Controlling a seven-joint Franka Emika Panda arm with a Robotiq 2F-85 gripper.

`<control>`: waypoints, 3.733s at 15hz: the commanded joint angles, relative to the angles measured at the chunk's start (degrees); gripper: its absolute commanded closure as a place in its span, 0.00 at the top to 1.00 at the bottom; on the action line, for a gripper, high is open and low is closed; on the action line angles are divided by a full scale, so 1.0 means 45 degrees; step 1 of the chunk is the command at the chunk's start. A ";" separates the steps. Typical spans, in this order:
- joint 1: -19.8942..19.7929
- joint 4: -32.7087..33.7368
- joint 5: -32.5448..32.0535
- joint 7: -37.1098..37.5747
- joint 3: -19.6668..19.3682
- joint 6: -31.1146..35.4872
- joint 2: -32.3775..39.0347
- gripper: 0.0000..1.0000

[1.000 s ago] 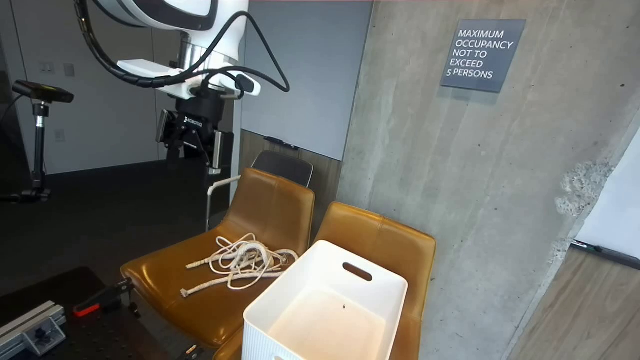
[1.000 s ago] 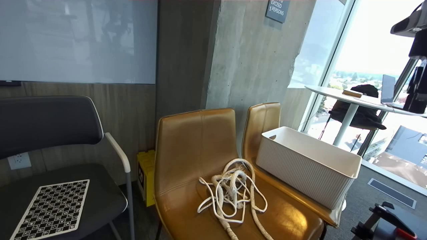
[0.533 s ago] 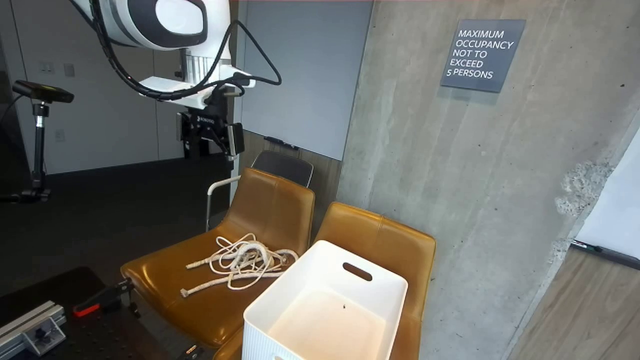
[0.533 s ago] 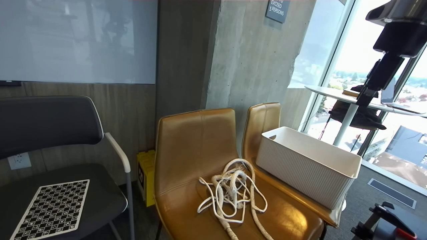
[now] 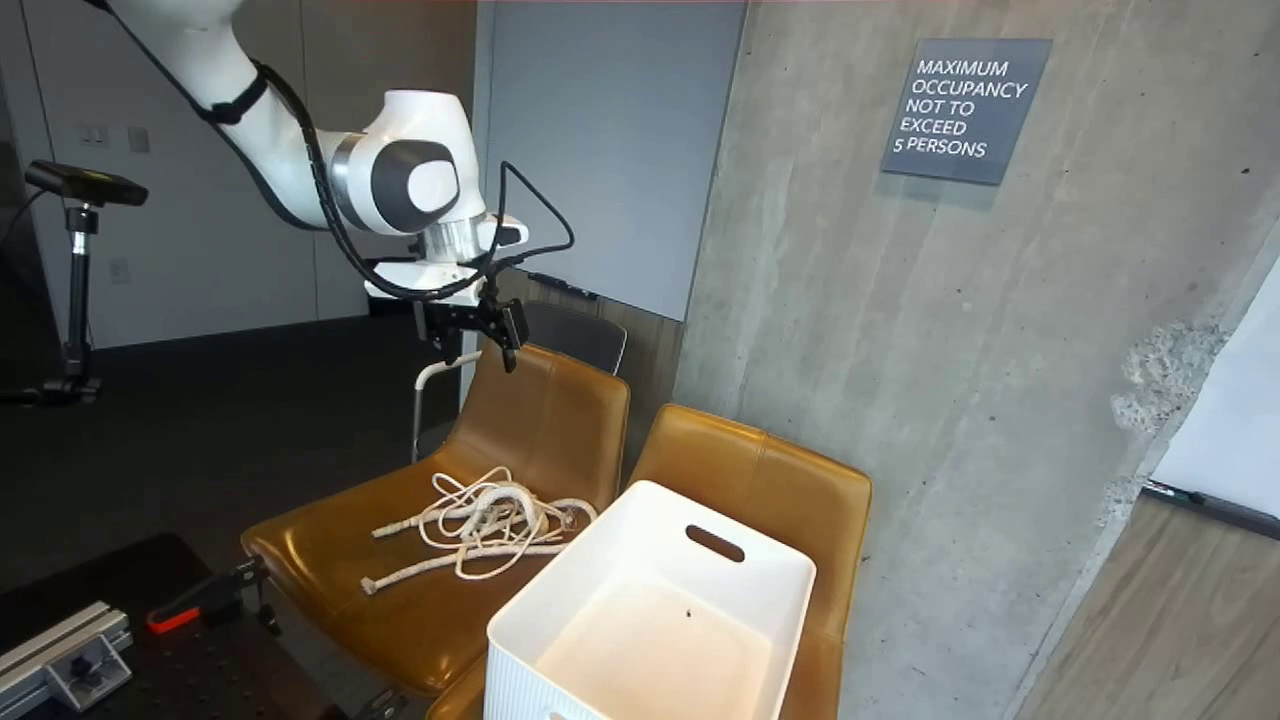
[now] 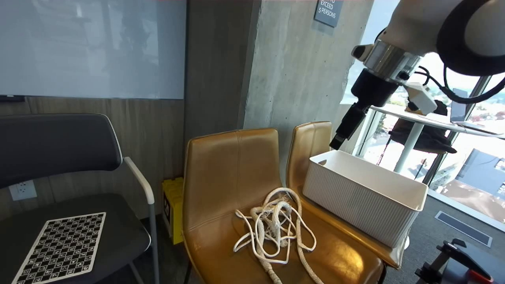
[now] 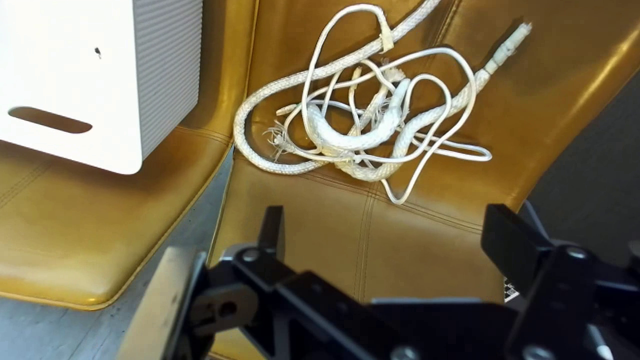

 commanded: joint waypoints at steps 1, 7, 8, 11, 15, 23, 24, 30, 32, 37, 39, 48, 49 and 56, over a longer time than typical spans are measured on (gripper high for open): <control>0.0275 0.2736 -0.1276 -0.0055 -0.0450 0.0396 0.3270 1.00; 0.0413 0.7153 -0.1694 -0.1705 -0.0601 0.0116 0.7916 1.00; 0.0372 0.7923 -0.1661 -0.2077 -0.0579 -0.0016 0.8628 1.00; 0.0191 0.9748 -0.1557 -0.3417 -0.0305 -0.0541 1.0232 1.00; 0.0141 1.1364 -0.1538 -0.5125 -0.0018 -0.1647 1.1507 1.00; 0.0277 1.2971 -0.1507 -0.7740 0.0498 -0.2881 1.2924 1.00; 0.0314 1.3055 -0.1521 -0.8053 0.0482 -0.2986 1.3076 1.00; 0.0483 1.3885 -0.1491 -0.8938 0.0157 -0.3229 1.4083 1.00; 0.0527 1.4378 -0.1388 -0.8724 0.0120 -0.3003 1.4382 1.00; 0.0629 1.5727 -0.0962 -0.8515 0.0322 -0.3124 1.5268 1.00; 0.0710 1.6011 -0.0833 -0.8404 0.0364 -0.3200 1.5524 0.92; 0.0875 1.5360 -0.0570 -0.7614 0.0314 -0.3782 1.4983 0.13; 0.0895 1.5081 -0.0589 -0.7567 0.0344 -0.3915 1.4651 0.06; 0.0791 1.2825 -0.0568 -0.6758 0.0320 -0.4927 1.1436 0.01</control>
